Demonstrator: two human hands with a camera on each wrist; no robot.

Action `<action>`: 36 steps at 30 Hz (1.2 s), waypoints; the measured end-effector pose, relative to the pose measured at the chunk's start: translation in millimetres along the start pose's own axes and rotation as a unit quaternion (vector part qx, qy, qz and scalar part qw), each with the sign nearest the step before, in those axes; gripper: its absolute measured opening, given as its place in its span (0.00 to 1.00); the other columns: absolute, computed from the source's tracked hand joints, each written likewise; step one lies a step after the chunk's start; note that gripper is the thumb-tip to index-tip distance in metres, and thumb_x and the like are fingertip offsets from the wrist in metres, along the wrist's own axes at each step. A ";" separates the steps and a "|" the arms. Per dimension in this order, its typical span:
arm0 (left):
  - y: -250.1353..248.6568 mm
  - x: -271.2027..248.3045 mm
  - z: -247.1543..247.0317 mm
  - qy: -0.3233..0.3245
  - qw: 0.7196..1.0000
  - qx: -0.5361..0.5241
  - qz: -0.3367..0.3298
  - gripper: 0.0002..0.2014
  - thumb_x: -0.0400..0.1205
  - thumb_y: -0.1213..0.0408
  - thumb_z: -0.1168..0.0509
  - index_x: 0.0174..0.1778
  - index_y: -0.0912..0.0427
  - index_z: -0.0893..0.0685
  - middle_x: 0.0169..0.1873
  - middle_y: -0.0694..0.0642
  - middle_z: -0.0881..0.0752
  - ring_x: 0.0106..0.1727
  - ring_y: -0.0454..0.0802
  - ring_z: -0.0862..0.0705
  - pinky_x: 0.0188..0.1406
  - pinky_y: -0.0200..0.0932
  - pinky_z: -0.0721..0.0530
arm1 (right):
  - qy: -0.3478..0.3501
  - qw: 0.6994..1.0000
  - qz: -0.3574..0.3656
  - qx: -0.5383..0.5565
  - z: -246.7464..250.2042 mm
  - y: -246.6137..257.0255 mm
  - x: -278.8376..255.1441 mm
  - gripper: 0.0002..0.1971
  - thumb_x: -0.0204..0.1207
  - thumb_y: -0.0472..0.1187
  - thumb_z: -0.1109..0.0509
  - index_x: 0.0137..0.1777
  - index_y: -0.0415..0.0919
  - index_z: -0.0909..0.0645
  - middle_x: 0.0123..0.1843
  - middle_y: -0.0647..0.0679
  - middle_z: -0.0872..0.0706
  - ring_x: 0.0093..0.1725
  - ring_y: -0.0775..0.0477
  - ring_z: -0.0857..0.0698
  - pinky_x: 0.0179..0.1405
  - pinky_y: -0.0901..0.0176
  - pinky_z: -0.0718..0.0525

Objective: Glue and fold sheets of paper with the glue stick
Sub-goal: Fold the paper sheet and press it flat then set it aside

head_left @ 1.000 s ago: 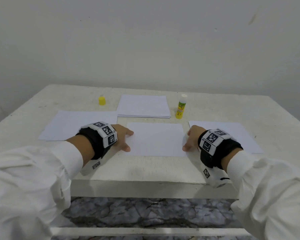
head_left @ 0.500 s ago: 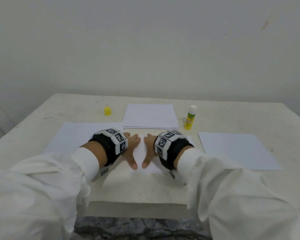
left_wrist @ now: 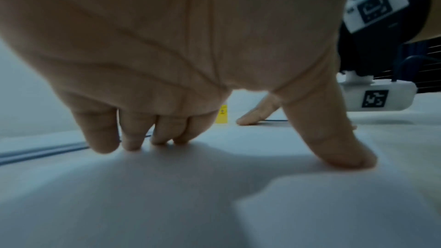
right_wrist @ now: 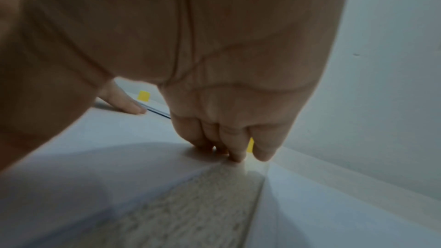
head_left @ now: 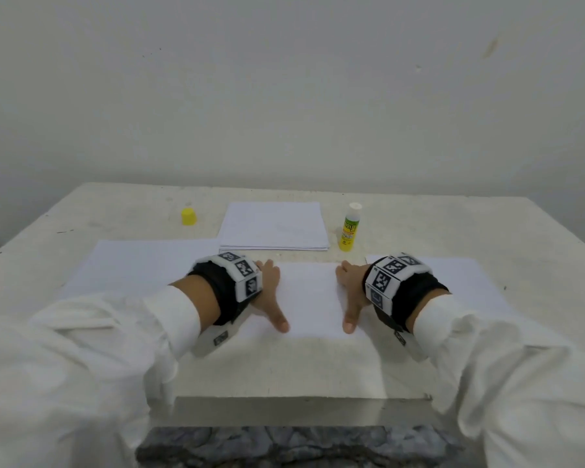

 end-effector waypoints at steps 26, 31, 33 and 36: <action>38.8 -19.3 -6.5 -0.011 0.999 -0.022 0.040 0.68 0.55 0.30 0.23 0.82 0.57 0.52 0.76 0.56 0.34 0.77 0.57 0.35 0.73 0.57 0.34 | 0.015 0.999 0.044 -0.015 -10.2 -15.3 -3.7 0.65 0.62 0.51 0.17 0.83 0.49 0.68 0.85 0.47 0.65 0.84 0.40 0.57 0.80 0.35 0.46; 34.6 -23.5 -3.8 -0.026 0.998 -0.051 0.022 0.73 0.55 0.35 0.20 0.83 0.52 0.65 0.81 0.54 0.42 0.81 0.57 0.42 0.77 0.59 0.42 | -0.003 0.998 0.016 -0.057 -7.2 -11.2 7.6 0.78 0.40 0.64 0.15 0.82 0.56 0.70 0.85 0.47 0.63 0.83 0.34 0.49 0.74 0.30 0.34; 35.9 -26.0 -5.7 -0.022 0.998 -0.055 0.022 0.74 0.55 0.35 0.20 0.82 0.52 0.68 0.82 0.54 0.45 0.82 0.57 0.44 0.79 0.59 0.42 | -0.008 0.998 0.009 -0.067 -9.4 -15.3 20.4 0.82 0.31 0.67 0.17 0.81 0.57 0.69 0.85 0.48 0.62 0.82 0.32 0.46 0.71 0.29 0.32; 41.0 -29.7 -9.2 -0.007 0.999 -0.040 0.037 0.72 0.56 0.32 0.22 0.83 0.53 0.65 0.84 0.53 0.52 0.83 0.59 0.50 0.80 0.61 0.45 | -0.016 0.998 0.008 -0.058 -12.8 -15.8 23.5 0.84 0.26 0.70 0.20 0.82 0.56 0.66 0.85 0.49 0.60 0.81 0.29 0.44 0.70 0.29 0.30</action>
Point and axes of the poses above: each hand's wrist, its own x-axis towards the middle knuckle, its own z-axis out of the back of the hand, y = z × x, the point moved 6 cm from there along x, towards the middle knuckle
